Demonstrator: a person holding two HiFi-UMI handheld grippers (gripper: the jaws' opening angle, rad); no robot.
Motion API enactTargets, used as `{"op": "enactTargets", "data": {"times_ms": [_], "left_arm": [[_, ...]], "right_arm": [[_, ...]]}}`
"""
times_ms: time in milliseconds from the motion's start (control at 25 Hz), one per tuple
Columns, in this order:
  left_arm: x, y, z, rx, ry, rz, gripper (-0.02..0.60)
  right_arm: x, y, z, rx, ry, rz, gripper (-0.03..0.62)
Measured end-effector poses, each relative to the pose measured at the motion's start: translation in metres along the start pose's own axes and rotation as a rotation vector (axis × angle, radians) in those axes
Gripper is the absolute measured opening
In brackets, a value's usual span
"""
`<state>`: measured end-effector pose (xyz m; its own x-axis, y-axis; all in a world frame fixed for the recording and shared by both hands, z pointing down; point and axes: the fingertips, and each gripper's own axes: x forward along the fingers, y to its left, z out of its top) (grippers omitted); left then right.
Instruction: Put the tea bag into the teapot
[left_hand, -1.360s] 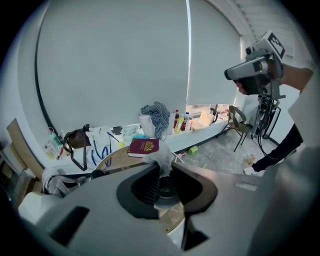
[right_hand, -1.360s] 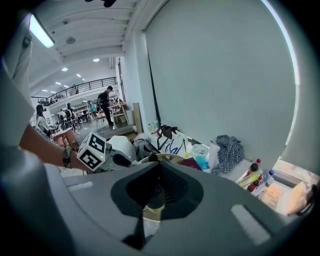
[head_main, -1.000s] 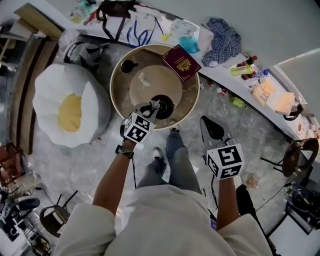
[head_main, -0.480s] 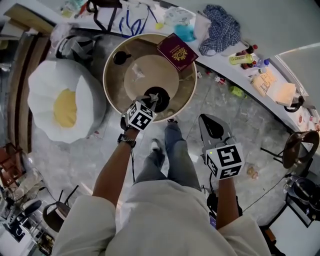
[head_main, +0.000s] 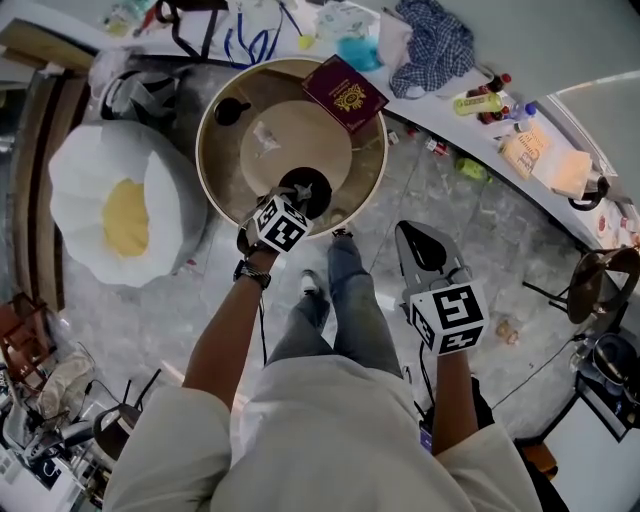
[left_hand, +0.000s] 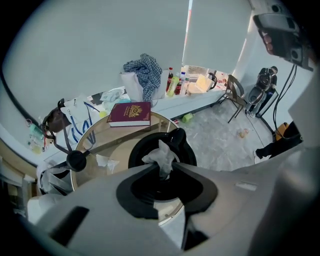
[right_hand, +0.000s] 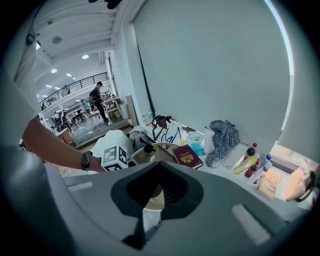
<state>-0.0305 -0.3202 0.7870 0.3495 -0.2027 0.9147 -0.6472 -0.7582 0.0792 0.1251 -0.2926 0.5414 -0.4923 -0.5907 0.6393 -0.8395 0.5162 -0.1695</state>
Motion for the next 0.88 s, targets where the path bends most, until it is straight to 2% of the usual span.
{"op": "enactTargets", "data": {"times_ms": [320, 880], "left_arm": [[0.005, 0.0, 0.003, -0.009, 0.051, -0.015, 0.107], [-0.006, 0.002, -0.001, -0.073, 0.028, -0.009, 0.141]], "right_arm": [[0.002, -0.003, 0.001, -0.001, 0.006, 0.003, 0.005], [0.002, -0.002, -0.006, 0.025, 0.016, -0.008, 0.005]]}}
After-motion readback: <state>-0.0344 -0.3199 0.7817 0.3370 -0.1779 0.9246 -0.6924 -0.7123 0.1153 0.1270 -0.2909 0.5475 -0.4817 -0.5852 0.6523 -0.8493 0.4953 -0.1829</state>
